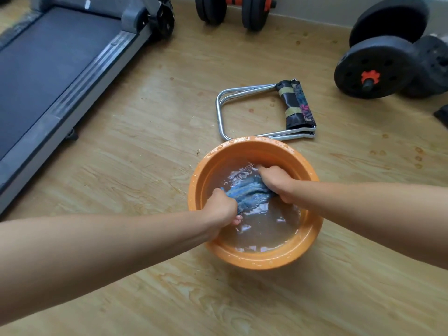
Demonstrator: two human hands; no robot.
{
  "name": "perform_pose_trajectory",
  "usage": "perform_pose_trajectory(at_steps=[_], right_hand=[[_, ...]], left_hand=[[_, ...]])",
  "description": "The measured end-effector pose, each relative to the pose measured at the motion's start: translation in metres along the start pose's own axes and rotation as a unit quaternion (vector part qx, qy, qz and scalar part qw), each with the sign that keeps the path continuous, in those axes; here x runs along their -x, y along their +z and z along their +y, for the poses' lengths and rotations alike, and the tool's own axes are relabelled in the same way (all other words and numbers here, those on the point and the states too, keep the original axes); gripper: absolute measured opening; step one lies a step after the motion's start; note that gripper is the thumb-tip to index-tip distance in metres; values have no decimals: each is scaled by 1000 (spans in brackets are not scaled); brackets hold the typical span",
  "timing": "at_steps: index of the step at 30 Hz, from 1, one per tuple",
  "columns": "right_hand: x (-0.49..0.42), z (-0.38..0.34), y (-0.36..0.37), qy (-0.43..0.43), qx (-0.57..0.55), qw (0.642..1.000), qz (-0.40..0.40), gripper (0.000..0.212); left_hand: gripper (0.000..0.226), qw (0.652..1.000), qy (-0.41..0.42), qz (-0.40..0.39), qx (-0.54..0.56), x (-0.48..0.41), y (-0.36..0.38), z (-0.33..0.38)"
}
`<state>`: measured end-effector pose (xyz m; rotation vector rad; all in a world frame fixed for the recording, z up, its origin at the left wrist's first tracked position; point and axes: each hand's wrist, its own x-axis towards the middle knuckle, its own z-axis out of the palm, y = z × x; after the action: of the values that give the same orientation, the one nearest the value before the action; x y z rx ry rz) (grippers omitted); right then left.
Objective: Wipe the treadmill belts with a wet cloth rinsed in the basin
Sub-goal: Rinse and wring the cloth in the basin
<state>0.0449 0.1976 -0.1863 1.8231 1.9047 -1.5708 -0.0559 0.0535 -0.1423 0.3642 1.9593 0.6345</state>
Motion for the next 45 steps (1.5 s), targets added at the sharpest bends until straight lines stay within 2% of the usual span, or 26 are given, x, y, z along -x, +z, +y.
perform_pose_trajectory(at_steps=[2, 4, 6, 9, 15, 18, 20, 24, 26, 28, 30, 31, 32, 33, 35, 37, 39, 40, 42, 43, 45], right_hand=[[6, 3, -2, 13, -94, 996, 6, 35], [19, 3, -1, -15, -131, 991, 26, 41], [35, 4, 6, -73, -109, 991, 16, 43], [49, 10, 19, -161, -29, 986, -17, 33], [34, 5, 20, -183, 42, 982, -31, 21], [23, -6, 27, -186, 66, 979, -60, 24], [15, -10, 30, -180, 69, 978, -77, 24], [2, -8, 11, -144, 67, 985, -71, 40], [3, -6, 2, -113, 45, 989, -79, 56], [5, -1, -4, -88, 16, 993, -74, 64], [5, 6, -9, -67, -50, 994, -64, 59], [4, 9, -10, -59, -101, 991, -69, 56], [3, 12, -12, -50, -153, 984, -78, 52], [4, 15, -14, -41, -196, 976, -85, 50], [9, 16, -19, -24, -237, 967, -95, 46], [11, 19, -22, -30, -205, 975, -84, 42], [14, 20, -22, -31, -134, 989, -63, 32], [15, 20, -21, -24, -103, 992, -61, 31], [16, 21, -16, 1, -66, 995, -72, 57], [17, 21, -13, 9, -55, 996, -72, 65], [18, 21, -6, 9, -58, 997, -58, 64]], left_hand=[[46, 1000, -16, -6, 14, -4, 3, 1], [35, 998, -18, -32, 60, -7, 7, 4], [24, 995, 5, -51, 85, -11, 9, 8], [27, 990, 21, -80, 111, -13, 12, 13], [26, 974, -54, -137, 171, -7, 2, 20], [28, 987, -27, -115, 106, -3, -11, 19], [19, 994, 20, -108, 21, 2, -22, 18], [13, 976, 131, -92, -145, 10, -51, 29], [18, 923, 239, -41, -297, 6, -66, 37], [18, 838, 339, 22, -427, 2, -74, 39], [15, 746, 436, 23, -503, 0, -77, 32], [25, 702, 471, 9, -535, -3, -79, 27], [38, 671, 486, -10, -559, -6, -79, 21], [48, 661, 486, -28, -571, -8, -78, 16], [58, 682, 444, -68, -577, -7, -72, 8], [58, 759, 376, -86, -524, -3, -63, 0], [47, 848, 342, -36, -403, -1, -53, 2], [37, 877, 324, -8, -354, -4, -48, 6], [24, 911, 255, -4, -325, -10, -40, 17], [34, 924, 209, -24, -319, -14, -35, 21], [41, 950, 129, -61, -277, -21, -24, 25]])
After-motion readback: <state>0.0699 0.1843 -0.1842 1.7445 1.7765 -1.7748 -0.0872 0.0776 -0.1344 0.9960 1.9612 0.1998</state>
